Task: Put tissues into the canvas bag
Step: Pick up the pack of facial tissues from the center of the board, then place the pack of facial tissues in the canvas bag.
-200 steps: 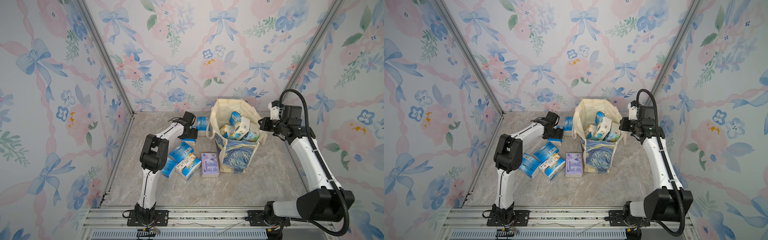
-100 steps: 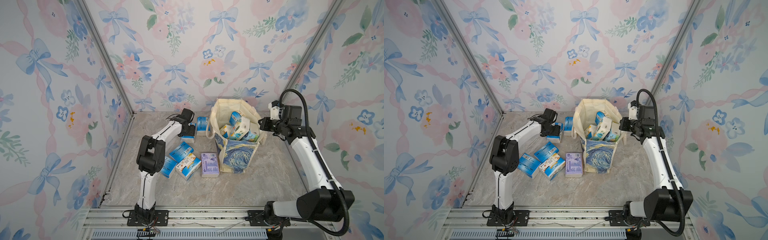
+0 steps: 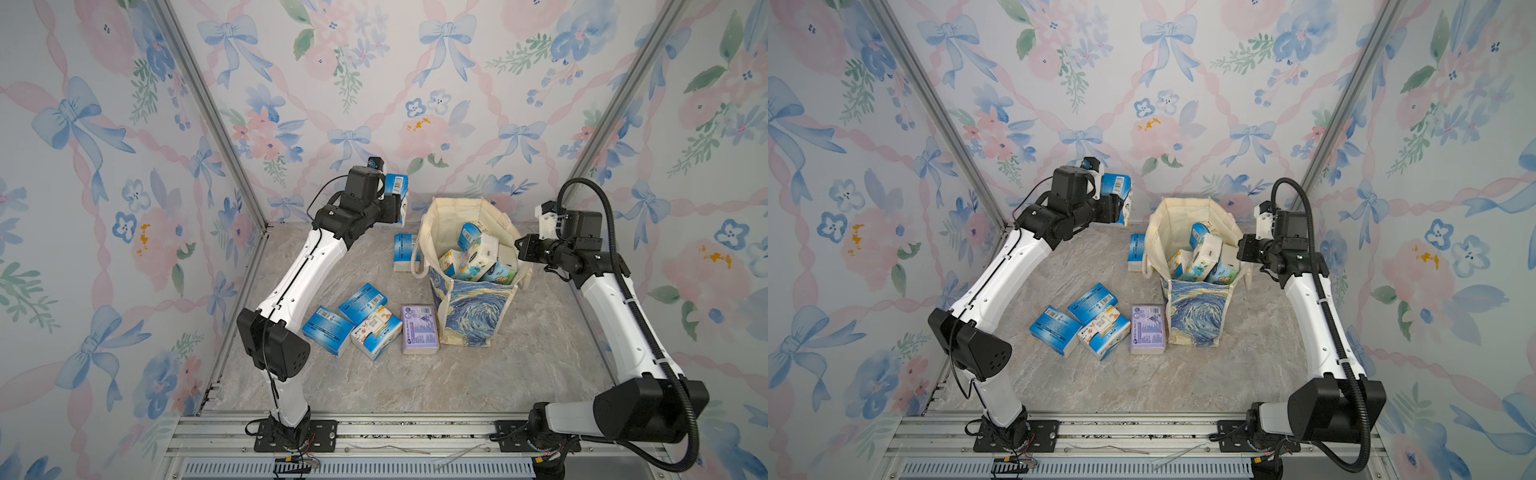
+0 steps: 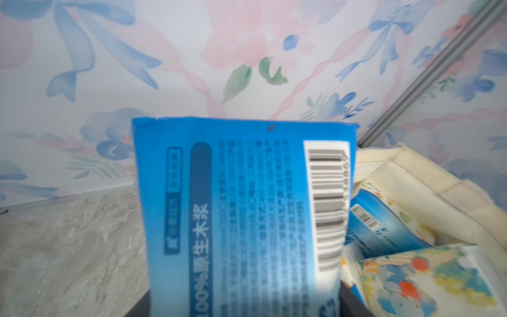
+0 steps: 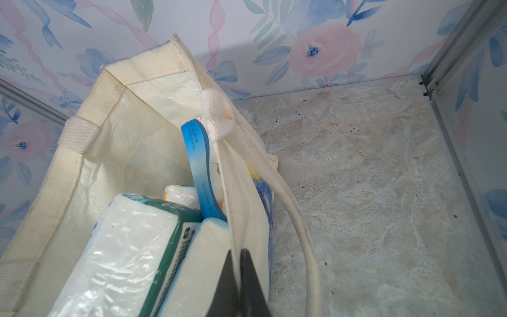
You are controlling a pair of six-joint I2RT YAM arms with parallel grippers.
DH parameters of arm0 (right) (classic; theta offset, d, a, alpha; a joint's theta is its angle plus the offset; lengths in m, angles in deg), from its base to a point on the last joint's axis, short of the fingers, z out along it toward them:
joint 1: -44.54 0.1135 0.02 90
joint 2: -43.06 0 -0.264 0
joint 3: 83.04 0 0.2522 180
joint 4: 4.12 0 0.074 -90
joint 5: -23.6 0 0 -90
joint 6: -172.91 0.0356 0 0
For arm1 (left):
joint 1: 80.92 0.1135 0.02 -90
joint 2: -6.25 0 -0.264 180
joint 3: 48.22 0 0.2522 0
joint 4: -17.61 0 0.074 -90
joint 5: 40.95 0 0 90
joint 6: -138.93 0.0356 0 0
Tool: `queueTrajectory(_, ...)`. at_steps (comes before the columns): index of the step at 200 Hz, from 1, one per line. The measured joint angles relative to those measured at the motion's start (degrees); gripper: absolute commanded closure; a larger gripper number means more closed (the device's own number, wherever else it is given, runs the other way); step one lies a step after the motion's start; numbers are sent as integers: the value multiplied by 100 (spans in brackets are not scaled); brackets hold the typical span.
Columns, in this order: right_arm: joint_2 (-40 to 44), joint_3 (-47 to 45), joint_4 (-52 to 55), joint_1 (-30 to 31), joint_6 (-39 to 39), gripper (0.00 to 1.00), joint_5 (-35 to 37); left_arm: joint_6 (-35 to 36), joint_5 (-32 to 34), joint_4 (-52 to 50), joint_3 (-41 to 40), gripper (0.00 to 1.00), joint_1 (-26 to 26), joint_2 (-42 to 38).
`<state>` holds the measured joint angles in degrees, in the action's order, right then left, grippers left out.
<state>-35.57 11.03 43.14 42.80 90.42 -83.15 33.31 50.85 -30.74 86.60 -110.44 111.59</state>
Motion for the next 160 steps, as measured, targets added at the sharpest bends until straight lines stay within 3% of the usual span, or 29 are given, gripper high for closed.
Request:
queueTrajectory(28, 0, 0, -7, 9, -2, 95, 2, 107, -380, 17, 793, 30, -498, 446)
queueTrajectory(59, 9, 0, -7, 9, -2, 95, 2, 149, -662, 11, 1379, 29, -699, 1051)
queueTrajectory(125, 11, 0, -7, 9, -2, 95, 0, 26, -1268, -39, 1816, 30, -826, 2124)
queueTrajectory(160, 11, -9, -9, 9, -4, 95, 2, -46, -1436, -122, 1818, 24, -885, 2380)
